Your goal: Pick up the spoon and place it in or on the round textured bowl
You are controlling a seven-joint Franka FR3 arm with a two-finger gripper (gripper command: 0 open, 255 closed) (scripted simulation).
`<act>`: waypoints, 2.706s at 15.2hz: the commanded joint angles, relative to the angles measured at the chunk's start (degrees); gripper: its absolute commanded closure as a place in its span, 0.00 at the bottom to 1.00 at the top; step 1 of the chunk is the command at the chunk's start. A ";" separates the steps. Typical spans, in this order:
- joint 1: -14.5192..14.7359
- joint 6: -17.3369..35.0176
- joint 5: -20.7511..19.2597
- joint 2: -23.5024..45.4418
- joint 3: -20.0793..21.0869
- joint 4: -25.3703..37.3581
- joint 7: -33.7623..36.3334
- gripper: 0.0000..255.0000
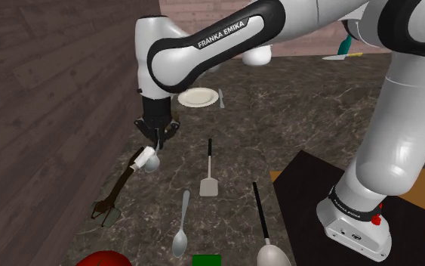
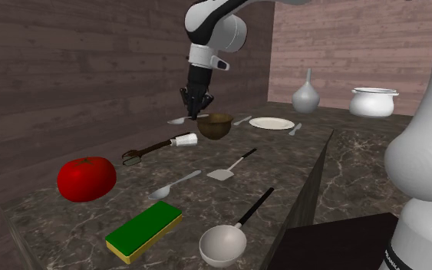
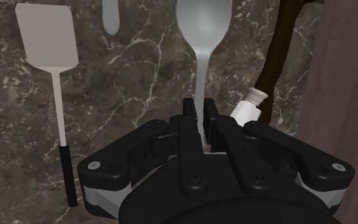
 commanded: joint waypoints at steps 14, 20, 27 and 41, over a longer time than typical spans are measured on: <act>-2.62 -11.54 -5.21 13.26 -4.30 22.41 -6.10 1.00; -1.74 -20.01 -8.72 25.49 -6.79 42.11 -9.45 1.00; -0.76 -22.80 -10.28 33.03 -8.14 52.16 -11.48 1.00; -2.28 -13.69 -10.14 32.53 -8.23 42.26 -12.16 1.00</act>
